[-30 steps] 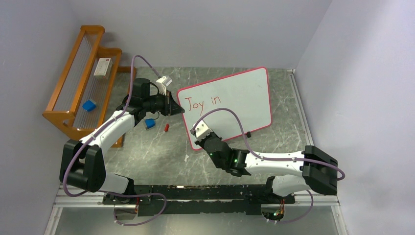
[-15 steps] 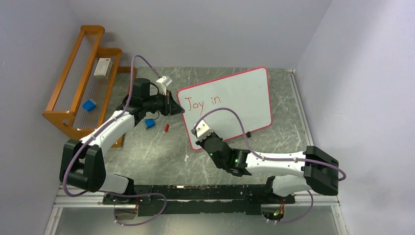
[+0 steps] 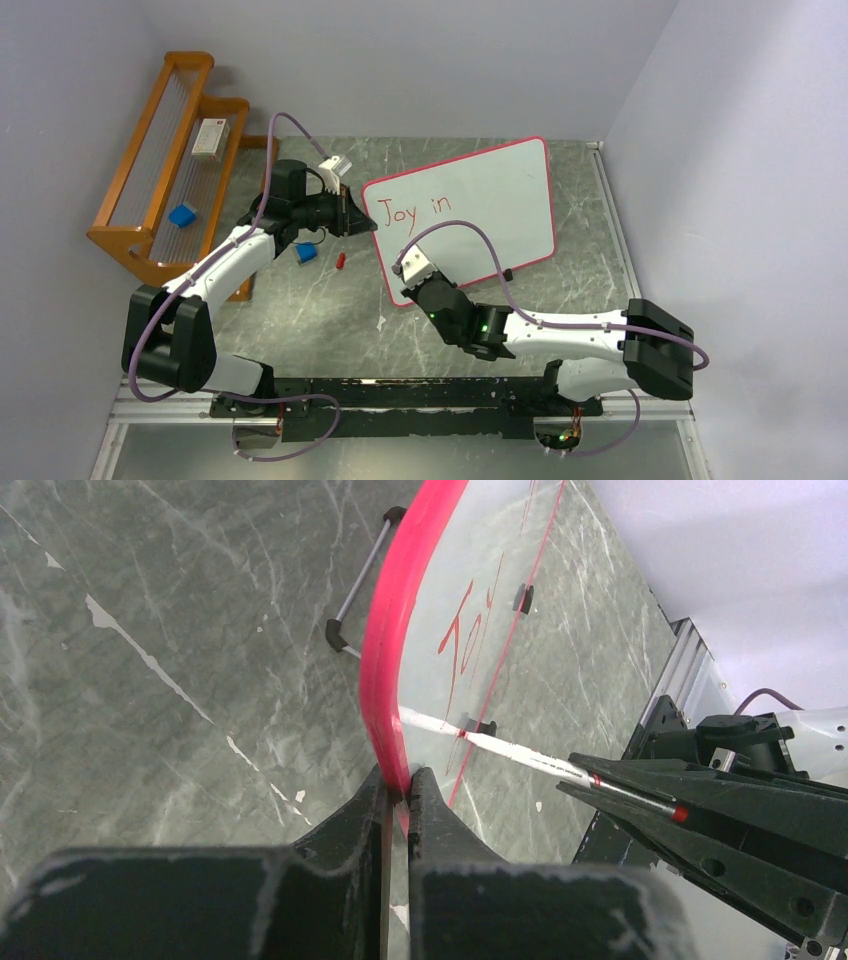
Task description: Write a sentence on the whiteboard
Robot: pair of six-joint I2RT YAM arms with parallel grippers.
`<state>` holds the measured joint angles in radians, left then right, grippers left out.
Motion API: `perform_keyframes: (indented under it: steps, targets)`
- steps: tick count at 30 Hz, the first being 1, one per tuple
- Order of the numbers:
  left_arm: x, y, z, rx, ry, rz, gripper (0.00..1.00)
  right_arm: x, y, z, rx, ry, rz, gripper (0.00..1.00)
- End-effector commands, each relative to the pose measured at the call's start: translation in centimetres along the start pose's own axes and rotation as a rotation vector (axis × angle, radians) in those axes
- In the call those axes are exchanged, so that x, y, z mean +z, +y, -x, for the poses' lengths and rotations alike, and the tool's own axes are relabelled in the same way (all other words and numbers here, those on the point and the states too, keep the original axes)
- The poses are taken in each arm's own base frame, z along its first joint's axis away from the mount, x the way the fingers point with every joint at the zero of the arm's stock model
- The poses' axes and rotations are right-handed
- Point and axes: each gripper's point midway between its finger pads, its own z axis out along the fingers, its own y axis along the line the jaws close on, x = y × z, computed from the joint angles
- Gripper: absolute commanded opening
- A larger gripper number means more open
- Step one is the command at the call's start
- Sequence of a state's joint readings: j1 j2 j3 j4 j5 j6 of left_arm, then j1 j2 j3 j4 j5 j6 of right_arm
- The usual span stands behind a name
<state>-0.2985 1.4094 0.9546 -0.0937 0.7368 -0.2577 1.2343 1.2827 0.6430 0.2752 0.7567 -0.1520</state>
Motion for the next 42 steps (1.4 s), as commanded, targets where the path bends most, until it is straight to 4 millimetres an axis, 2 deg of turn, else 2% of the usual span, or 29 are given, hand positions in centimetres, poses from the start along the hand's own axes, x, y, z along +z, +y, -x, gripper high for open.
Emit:
perform_keyframes:
  steps: [1, 12, 21, 31, 42]
  targets:
    - [0.6, 2.4, -1.6, 0.004, 0.043, 0.093, 0.05, -0.2, -0.8, -0.7, 0.013, 0.013, -0.034, 0.00]
    - [0.6, 2.4, -1.5, 0.006, 0.043, 0.092, 0.05, -0.2, -1.0, -0.1, 0.029, -0.011, -0.041, 0.00]
    - [0.7, 2.4, -1.5, 0.004, 0.042, 0.092, 0.05, -1.3, -1.4, 2.2, 0.096, -0.076, 0.004, 0.00]
    - [0.6, 2.3, -1.5, 0.004, 0.041, 0.093, 0.05, -1.0, -2.5, 1.3, 0.120, -0.056, -0.057, 0.00]
    - [0.7, 2.4, -1.5, 0.003, 0.044, 0.094, 0.05, -0.5, -2.5, 0.9, 0.143, -0.056, -0.076, 0.00]
